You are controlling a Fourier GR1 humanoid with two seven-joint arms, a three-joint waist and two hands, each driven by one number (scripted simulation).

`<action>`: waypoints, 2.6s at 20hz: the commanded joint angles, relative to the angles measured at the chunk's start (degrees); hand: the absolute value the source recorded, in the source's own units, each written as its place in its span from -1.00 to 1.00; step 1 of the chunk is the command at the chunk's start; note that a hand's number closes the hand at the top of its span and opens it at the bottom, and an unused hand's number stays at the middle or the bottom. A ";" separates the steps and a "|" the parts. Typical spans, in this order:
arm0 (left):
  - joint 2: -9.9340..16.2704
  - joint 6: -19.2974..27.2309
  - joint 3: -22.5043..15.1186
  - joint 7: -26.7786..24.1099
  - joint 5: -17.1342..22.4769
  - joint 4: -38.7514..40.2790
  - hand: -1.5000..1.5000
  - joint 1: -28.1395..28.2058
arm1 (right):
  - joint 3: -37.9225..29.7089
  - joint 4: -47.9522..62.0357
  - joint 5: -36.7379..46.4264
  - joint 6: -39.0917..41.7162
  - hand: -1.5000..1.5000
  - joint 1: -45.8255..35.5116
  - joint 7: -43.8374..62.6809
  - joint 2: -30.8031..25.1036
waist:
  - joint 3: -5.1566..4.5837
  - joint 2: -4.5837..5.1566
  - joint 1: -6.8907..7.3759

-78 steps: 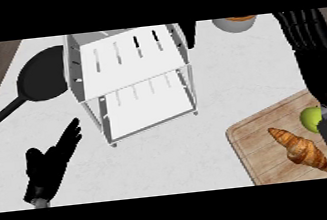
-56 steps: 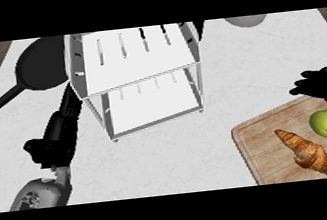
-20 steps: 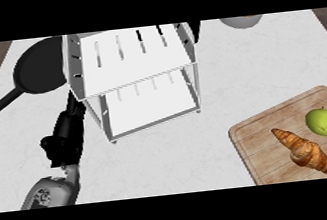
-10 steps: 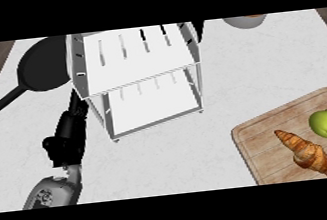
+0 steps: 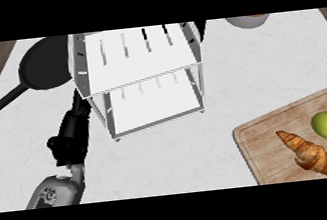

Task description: Pick the croissant from the cutting board and place it in the tiered basket

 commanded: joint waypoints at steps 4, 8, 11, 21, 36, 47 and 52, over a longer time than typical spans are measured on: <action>-0.15 -0.15 0.63 1.56 0.01 0.47 0.00 -2.71 | 0.72 -1.92 6.35 5.30 -1.00 -0.39 -10.58 1.37 | 0.03 0.13 -0.49; -0.45 -0.40 -0.26 0.28 -0.47 0.41 0.00 -1.65 | 3.20 1.67 12.43 1.95 -1.00 -0.25 -10.56 0.81 | -0.06 0.62 1.24; -0.13 -0.80 -0.50 0.30 -0.66 0.07 0.00 -1.37 | 4.62 3.11 15.18 0.18 -1.00 1.37 -13.05 -0.34 | -0.04 0.43 0.97; -0.69 -0.79 0.81 0.92 0.19 0.61 0.00 -2.85 | 14.75 7.71 26.33 -11.47 -1.00 6.86 -24.46 -5.13 | -0.11 0.26 0.35; -0.87 0.09 0.34 1.65 -1.95 0.15 0.00 -0.91 | 32.81 39.19 51.28 -51.08 -1.00 13.44 -57.39 -12.56 | -0.69 -0.44 -0.46; -2.30 -0.42 0.16 2.10 -3.94 -1.09 0.00 1.64 | 38.45 56.57 57.57 -57.58 -1.00 3.11 -61.67 -4.06 | -0.86 -0.89 -1.46; -1.26 -2.45 3.55 0.00 -2.93 0.53 0.00 0.73 | 39.41 61.39 59.32 -59.34 -1.00 1.89 -63.27 -2.17 | -0.87 -0.87 -1.69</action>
